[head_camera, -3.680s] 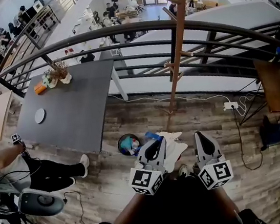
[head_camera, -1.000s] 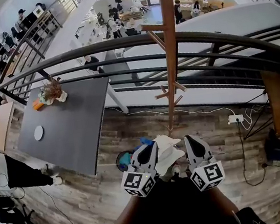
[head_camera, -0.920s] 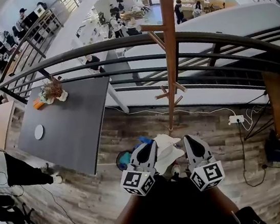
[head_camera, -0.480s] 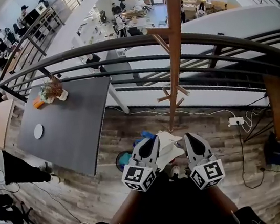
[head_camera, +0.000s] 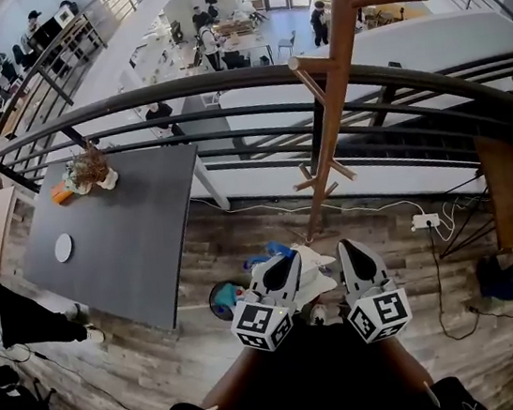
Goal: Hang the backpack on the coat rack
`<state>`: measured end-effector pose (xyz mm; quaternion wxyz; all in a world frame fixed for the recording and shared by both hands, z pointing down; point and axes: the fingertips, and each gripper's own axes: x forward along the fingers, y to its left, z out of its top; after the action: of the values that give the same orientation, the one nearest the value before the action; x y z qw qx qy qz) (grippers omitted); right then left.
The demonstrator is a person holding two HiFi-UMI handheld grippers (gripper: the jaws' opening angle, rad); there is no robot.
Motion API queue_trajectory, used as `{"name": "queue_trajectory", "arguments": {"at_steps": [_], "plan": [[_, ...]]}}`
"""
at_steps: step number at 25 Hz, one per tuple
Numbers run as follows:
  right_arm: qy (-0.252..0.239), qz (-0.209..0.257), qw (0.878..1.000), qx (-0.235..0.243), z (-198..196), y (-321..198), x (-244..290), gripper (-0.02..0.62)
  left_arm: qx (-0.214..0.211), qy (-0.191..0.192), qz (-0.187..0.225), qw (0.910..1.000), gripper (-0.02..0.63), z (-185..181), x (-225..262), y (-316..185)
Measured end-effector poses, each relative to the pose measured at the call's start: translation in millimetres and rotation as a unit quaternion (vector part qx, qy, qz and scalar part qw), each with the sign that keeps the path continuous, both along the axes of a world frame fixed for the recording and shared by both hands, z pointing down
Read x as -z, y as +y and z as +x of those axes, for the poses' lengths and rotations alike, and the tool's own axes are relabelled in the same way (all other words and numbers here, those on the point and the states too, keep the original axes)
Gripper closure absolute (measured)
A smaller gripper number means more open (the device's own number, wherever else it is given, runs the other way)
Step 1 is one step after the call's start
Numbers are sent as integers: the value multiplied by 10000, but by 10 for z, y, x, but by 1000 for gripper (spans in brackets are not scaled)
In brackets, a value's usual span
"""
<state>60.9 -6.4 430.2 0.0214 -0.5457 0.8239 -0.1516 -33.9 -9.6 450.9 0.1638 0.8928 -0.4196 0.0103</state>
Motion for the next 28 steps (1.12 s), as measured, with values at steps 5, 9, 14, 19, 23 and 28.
{"name": "queue_trajectory", "arguments": {"at_steps": [5, 9, 14, 19, 23, 28], "plan": [[-13, -59, 9998, -180, 17, -48, -47, 583, -179, 65, -66, 9998, 595, 5, -59, -37], [-40, -79, 9993, -364, -61, -64, -28, 583, -348, 100, -82, 9993, 595, -55, -41, -54], [-18, -165, 9986, -494, -131, -32, -56, 583, -544, 135, -112, 9984, 595, -73, -6, -41], [-28, -188, 9987, -462, -96, -106, -106, 583, -466, 108, -65, 9988, 595, -62, -30, -155], [31, -180, 9992, -357, -68, -142, -144, 583, -343, 94, -116, 9993, 595, -66, -98, -232], [-26, -198, 9994, -295, -16, -190, -186, 583, -315, 56, -164, 9994, 595, 8, -174, -314]]}}
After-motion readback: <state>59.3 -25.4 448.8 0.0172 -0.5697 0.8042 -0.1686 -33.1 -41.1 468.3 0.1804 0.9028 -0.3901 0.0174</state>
